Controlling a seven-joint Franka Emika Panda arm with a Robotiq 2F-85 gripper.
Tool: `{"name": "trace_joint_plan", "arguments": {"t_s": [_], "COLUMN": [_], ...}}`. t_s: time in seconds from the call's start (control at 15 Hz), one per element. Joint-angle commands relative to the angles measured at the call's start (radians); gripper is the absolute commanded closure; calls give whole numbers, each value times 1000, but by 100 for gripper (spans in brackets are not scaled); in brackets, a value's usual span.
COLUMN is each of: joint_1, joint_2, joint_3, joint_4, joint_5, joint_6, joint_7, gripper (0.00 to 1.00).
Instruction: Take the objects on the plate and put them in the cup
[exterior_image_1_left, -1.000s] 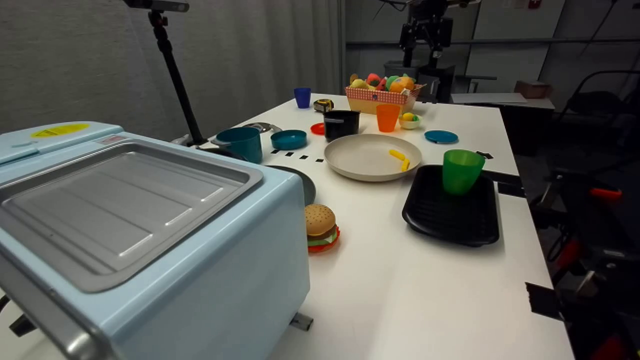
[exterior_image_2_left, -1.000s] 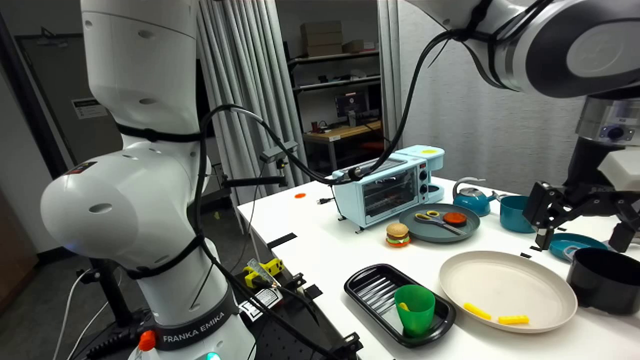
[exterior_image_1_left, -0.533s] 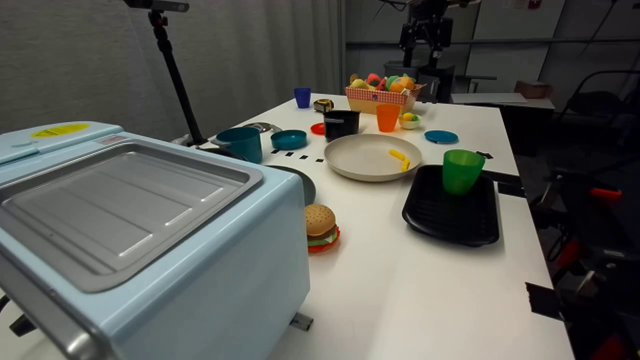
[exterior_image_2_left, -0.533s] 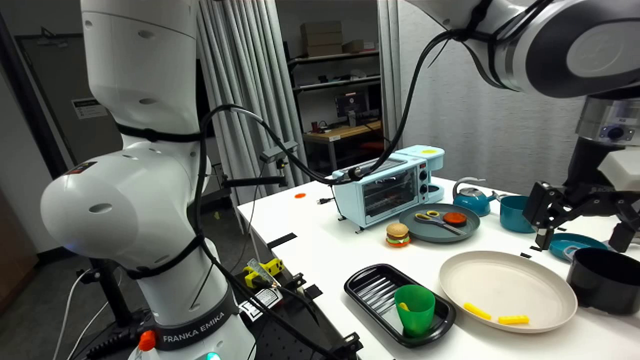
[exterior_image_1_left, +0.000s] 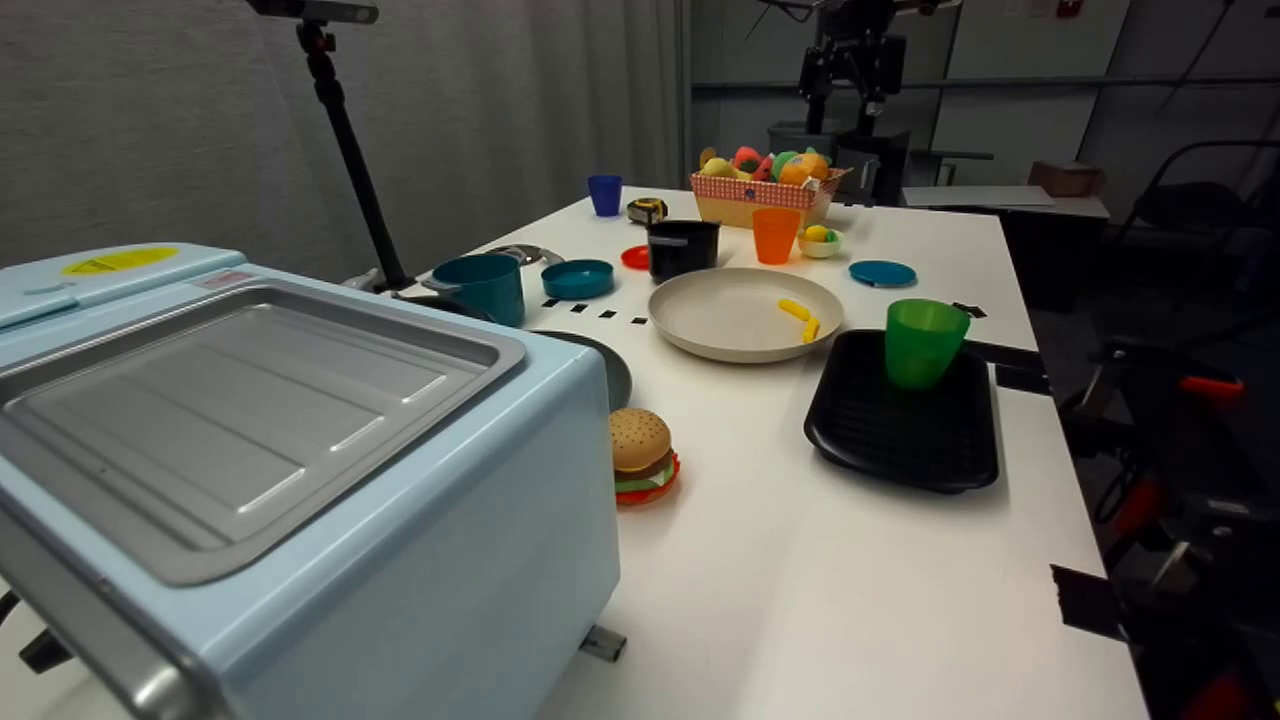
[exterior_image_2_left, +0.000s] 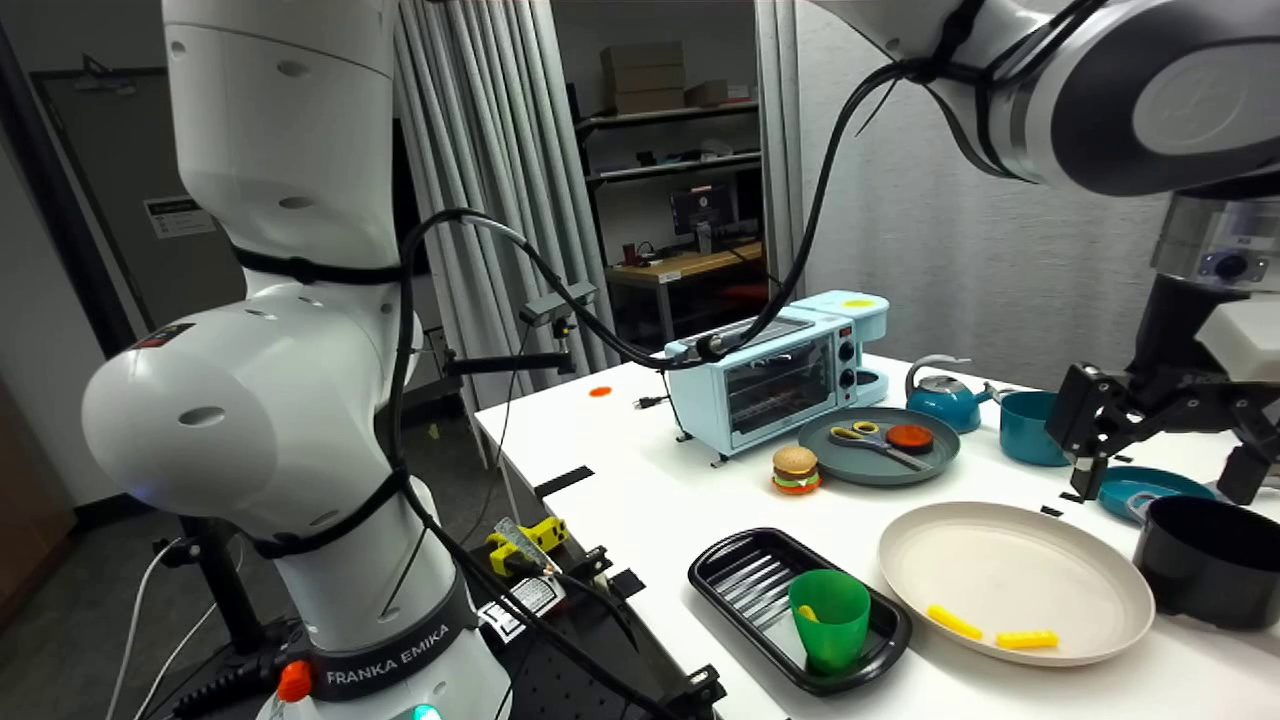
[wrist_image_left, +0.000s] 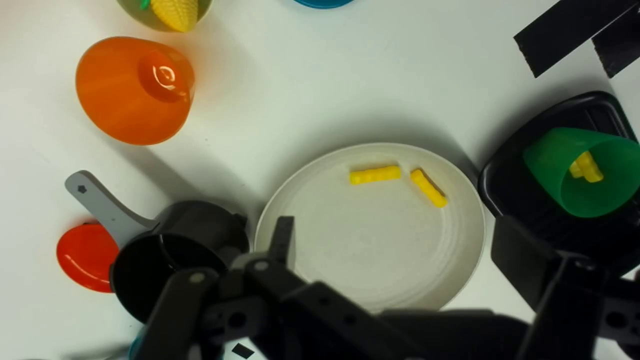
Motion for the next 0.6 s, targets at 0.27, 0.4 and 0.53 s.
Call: {"name": "trace_joint_plan", "arguments": {"t_s": [0.27,0.4,0.53], "joint_1": [22,27,35], "joint_2": [1,-3,-8], "joint_3": [-14,-5,4], "joint_4": [-3,-17,-34], "joint_5": [19,24,30], "joint_6": [0,19,35], "joint_7": [-29,-59,-97], "gripper": [0,0,0]}}
